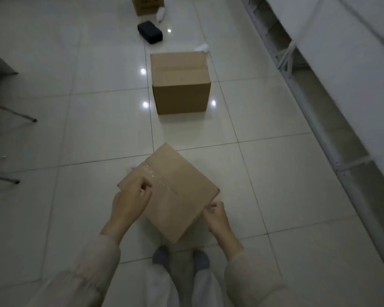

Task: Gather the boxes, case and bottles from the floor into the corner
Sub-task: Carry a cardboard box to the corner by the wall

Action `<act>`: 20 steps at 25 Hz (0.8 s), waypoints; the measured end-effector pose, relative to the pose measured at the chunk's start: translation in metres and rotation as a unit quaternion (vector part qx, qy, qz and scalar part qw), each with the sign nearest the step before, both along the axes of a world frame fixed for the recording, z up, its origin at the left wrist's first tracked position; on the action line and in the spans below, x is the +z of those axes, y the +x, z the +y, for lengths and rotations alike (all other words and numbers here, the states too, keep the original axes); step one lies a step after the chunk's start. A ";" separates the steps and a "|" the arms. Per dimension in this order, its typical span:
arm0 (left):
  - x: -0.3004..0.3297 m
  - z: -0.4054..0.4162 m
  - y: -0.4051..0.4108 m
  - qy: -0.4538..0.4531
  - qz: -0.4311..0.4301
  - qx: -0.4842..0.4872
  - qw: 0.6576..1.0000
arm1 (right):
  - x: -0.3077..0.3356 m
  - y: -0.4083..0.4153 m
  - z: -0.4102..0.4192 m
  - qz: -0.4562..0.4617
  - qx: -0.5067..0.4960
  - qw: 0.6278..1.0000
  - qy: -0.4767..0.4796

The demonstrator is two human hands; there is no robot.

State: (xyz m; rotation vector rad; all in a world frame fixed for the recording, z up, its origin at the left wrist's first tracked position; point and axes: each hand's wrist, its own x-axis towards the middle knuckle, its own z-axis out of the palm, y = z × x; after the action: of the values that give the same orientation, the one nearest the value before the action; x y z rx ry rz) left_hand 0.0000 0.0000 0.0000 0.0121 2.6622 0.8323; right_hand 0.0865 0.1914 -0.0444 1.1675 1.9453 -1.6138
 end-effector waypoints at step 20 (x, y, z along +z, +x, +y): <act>-0.316 -0.049 -0.183 -0.147 -0.136 0.022 0.980 | -0.289 -0.064 -0.056 -0.161 -0.376 0.913 -0.008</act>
State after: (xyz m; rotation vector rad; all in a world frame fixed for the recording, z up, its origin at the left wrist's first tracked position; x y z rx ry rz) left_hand -0.1832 -0.0487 -0.3163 -0.2187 2.5030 0.4116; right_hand 0.0222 0.1355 -0.3329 2.1926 1.3267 -1.5915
